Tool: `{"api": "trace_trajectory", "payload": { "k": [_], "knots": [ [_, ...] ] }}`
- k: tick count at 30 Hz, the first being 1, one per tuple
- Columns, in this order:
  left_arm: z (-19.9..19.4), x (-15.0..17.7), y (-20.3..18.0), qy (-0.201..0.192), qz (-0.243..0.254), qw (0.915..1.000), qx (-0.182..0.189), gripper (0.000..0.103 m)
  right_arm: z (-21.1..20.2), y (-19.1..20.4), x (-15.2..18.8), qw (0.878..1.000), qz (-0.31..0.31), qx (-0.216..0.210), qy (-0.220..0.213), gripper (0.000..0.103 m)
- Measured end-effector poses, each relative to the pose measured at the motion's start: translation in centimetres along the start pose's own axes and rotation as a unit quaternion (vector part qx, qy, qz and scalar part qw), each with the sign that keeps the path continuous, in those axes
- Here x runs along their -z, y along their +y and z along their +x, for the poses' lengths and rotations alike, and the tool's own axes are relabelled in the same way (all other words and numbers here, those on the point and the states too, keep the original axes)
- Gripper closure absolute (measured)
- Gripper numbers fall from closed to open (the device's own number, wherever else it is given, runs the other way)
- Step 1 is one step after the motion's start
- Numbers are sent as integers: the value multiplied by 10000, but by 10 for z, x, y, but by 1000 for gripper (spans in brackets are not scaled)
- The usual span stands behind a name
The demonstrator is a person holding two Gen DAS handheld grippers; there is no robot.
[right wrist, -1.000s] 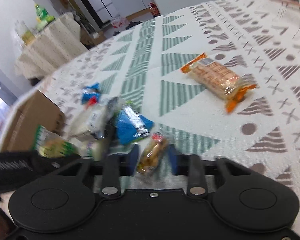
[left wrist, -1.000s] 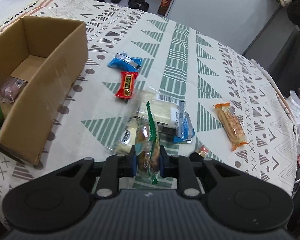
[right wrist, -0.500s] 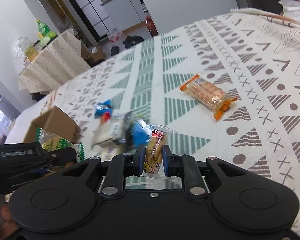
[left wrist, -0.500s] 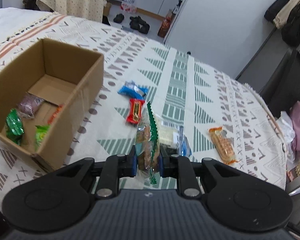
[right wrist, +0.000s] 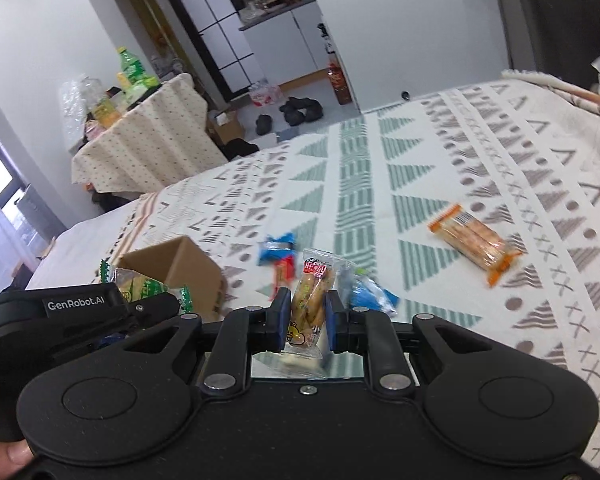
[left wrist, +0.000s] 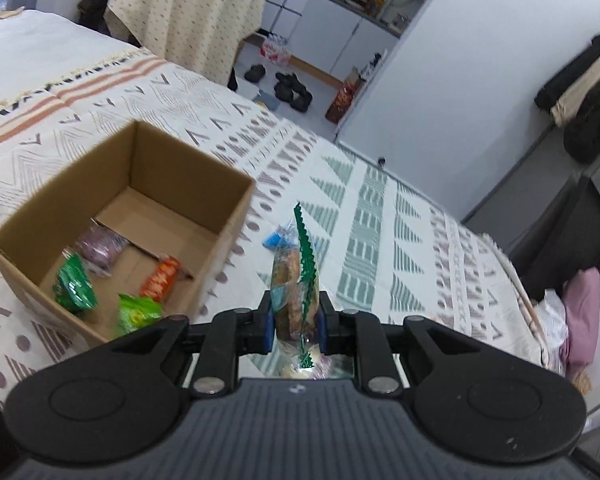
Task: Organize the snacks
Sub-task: 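Lift the held snack packets from the pile with both grippers, then carry both held packets over the cardboard box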
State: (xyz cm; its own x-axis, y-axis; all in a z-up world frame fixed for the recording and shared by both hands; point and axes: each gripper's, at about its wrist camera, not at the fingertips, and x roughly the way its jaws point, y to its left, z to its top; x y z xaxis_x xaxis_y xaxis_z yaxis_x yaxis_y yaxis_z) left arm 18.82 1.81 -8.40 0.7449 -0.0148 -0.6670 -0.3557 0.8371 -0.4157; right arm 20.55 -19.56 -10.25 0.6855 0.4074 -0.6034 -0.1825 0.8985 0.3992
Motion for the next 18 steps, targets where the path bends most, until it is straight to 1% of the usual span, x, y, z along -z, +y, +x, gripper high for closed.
{"api": "trace_trajectory", "payload": {
  "k": [4,7,11,18],
  "knots": [
    [-7,-9,15,-155,-172,9997,-34,84,-3,21,-5,9998,-85,-131,-91,84],
    [-12,-17,28,-207,-408,9989,41,84,1,35,-7,9996,-149,-204,-90,84],
    [-23,-29,43,-415,-589,9974,32,84,6,54,-9,9993,-225,-294,-98,84],
    [-34,-49,75,-743,-1006,9920,-177,84,18,84,-11,9982,-290,-523,-23,84]
  ]
}}
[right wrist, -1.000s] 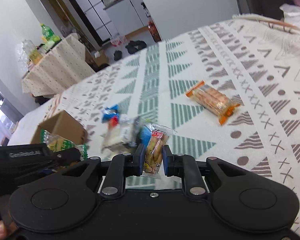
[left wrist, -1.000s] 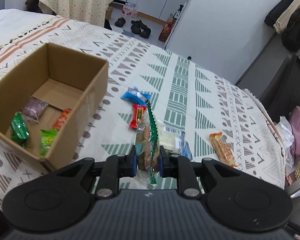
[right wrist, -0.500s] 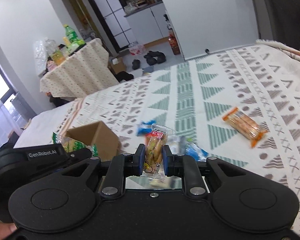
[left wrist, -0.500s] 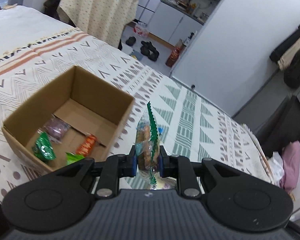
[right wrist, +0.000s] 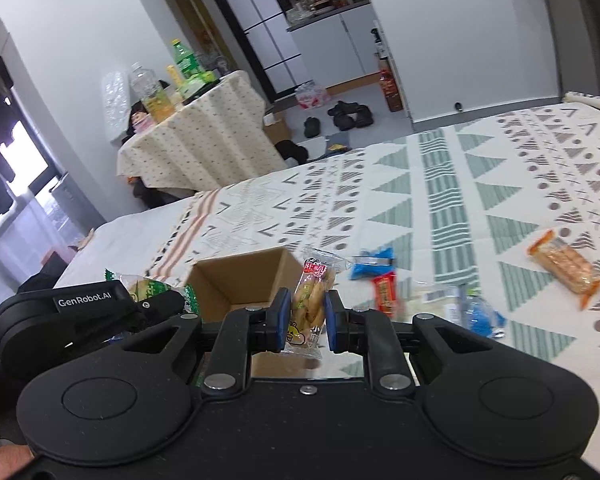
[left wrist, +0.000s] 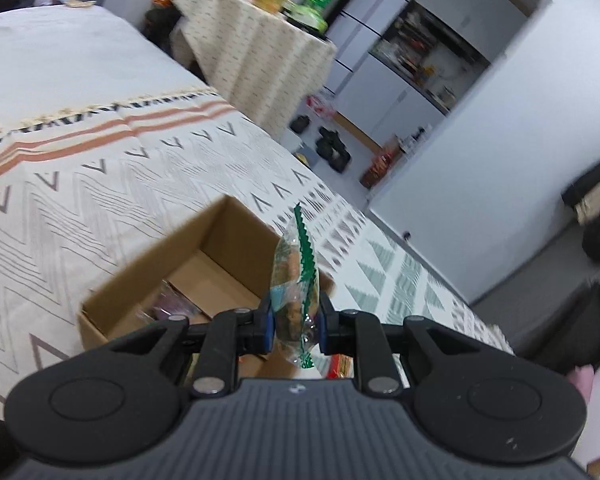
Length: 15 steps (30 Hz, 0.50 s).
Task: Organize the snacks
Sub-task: 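Carry both held packets over the cardboard box, then open both grippers to drop the packets into the box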
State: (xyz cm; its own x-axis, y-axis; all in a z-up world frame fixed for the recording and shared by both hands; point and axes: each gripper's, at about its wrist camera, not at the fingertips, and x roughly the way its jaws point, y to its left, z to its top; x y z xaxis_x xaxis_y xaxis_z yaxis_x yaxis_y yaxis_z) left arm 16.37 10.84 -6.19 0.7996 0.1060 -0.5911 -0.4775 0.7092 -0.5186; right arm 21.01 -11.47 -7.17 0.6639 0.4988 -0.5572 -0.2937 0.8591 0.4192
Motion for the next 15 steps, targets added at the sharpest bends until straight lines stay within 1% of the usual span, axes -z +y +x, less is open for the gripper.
{"api": "trace_trajectory", "payload": {
  "k": [3,10,15],
  "knots": [
    [-1,-6,10,-76,-132,9998,-92,84,7,13,-2,9999,-86,-110,40,84],
    [7,-13,25,15,-364,9989,-303,84,29,37,-1,9988,-263,-335,231,84],
    [20,-11,34,281,-501,9974,-444,83,45,51,-1,9980,-328,-422,330,84]
  ]
}}
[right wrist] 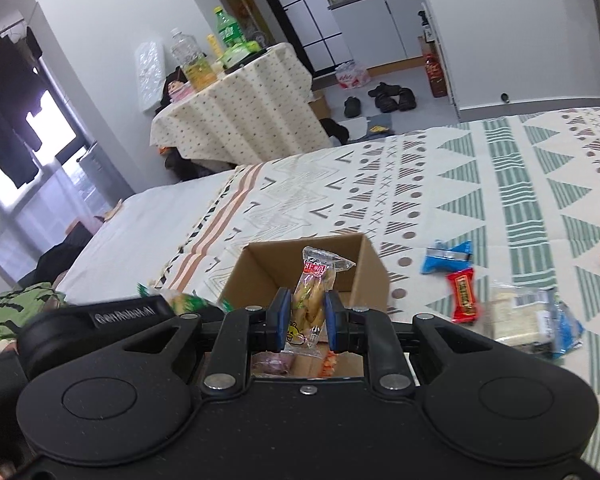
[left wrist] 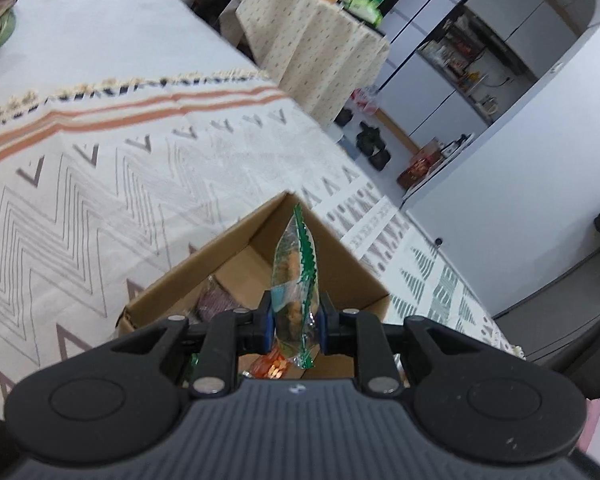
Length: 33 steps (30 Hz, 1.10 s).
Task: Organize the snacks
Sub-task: 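Open both grippers to drop the packets into the box, then move the left gripper to the white bread packet while the right gripper approaches the orange biscuit packet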
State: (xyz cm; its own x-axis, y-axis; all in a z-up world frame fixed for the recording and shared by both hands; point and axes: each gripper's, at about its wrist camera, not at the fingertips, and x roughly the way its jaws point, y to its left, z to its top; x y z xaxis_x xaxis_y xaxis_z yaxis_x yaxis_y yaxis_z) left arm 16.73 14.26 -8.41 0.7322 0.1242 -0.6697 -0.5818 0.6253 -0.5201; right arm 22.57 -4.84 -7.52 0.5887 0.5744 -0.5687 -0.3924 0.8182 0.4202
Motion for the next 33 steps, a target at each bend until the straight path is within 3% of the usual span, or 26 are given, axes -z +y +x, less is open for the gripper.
{"api": "trace_trajectory", "payload": {
  "k": [8,11,12,17,19,22,33],
  "knots": [
    [3,1,3,-11,-19,9997,-229,74,22,14,-7,9998,-85,-142,94,84],
    [5,1,5,2,-80,9995,-310,71,27,16,-8,9995,-75,-262,159,79],
    [5,1,6,8,-93,9994,-340,68,26,16,-8,9995,-67,-257,162,73],
    [5,3,2,-7,-33,9990,-447,43,15,0,-5,9998,130,-89,139,64],
    [6,6,-3,32,71,9989,-464,28,7,-8,-3,9997,202,19,111,60],
    [6,12,-12,86,272,9983,-511,19,-5,-22,2,9994,281,174,74,56],
    [4,42,-49,265,1137,9924,-380,8,-55,-72,14,9964,466,689,-144,33]
  ]
}}
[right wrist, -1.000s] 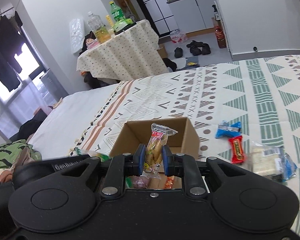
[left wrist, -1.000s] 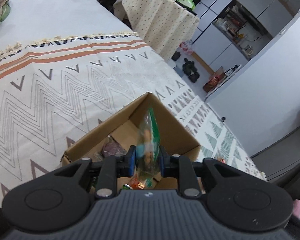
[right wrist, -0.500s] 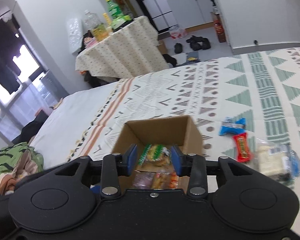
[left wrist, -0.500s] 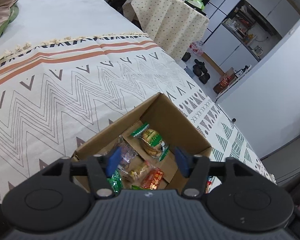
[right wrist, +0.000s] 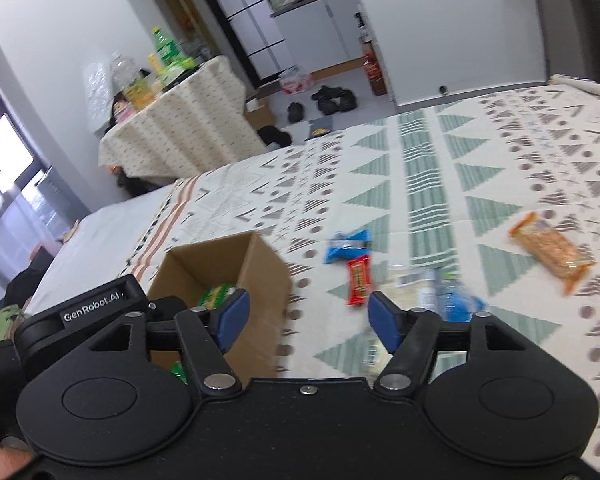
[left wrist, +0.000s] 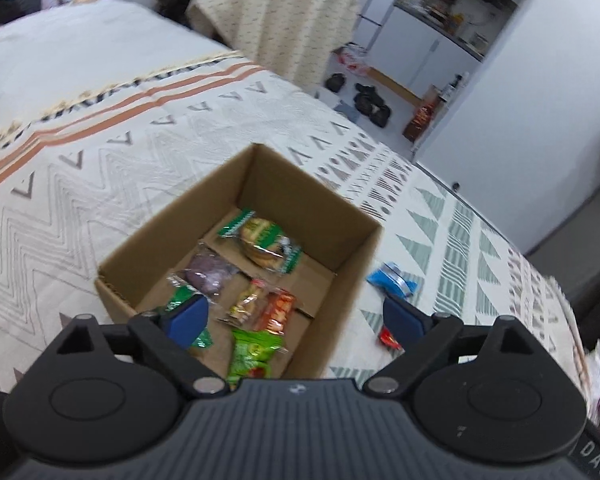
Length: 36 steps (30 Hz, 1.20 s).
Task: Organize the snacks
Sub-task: 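Move the left gripper to the white bread packet while the right gripper approaches the orange biscuit packet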
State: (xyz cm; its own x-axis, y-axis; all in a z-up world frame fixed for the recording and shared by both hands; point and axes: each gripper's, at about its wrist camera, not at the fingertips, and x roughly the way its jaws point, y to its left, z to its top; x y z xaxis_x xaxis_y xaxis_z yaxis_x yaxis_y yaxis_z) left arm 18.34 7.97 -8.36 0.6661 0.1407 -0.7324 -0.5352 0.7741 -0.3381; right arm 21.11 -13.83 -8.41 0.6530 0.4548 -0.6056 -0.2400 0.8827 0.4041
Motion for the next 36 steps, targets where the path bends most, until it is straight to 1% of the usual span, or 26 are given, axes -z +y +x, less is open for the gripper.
{"api": "trace_trajectory", "payload": {
  "k": [2,4,6,8,12,20,23,24,27,31,36],
  "knots": [
    [-3,4,-9,-27,170,9998,103,6,-9,-11,0,9999,4,144,-66,29],
    [-5,9,-17,-3,302,9993,209,5,-16,-22,0,9997,112,179,-91,27],
    [-8,14,-26,-12,427,9989,191,4,-24,-32,-1,9996,194,174,-127,22],
    [-10,19,-33,-21,568,9981,226,1,-31,-40,0,9994,145,251,-210,16],
    [-13,27,-49,-82,850,9960,262,0,-44,-60,3,9989,144,316,-327,7],
    [-7,35,-78,38,1233,9918,345,0,-61,-106,6,9970,350,521,-456,2],
    [-9,39,-88,-20,1375,9900,311,0,-62,-121,6,9964,404,591,-445,2],
    [-8,40,-90,-5,1397,9896,353,0,-62,-126,7,9963,419,603,-445,1],
    [-2,42,-100,104,1492,9882,323,0,-60,-139,7,9961,526,574,-403,1],
    [5,44,-115,230,1637,9858,278,0,-58,-154,10,9959,588,520,-453,1],
    [19,50,-131,507,1800,9819,308,0,-53,-175,16,9938,830,528,-519,1]
  ]
}}
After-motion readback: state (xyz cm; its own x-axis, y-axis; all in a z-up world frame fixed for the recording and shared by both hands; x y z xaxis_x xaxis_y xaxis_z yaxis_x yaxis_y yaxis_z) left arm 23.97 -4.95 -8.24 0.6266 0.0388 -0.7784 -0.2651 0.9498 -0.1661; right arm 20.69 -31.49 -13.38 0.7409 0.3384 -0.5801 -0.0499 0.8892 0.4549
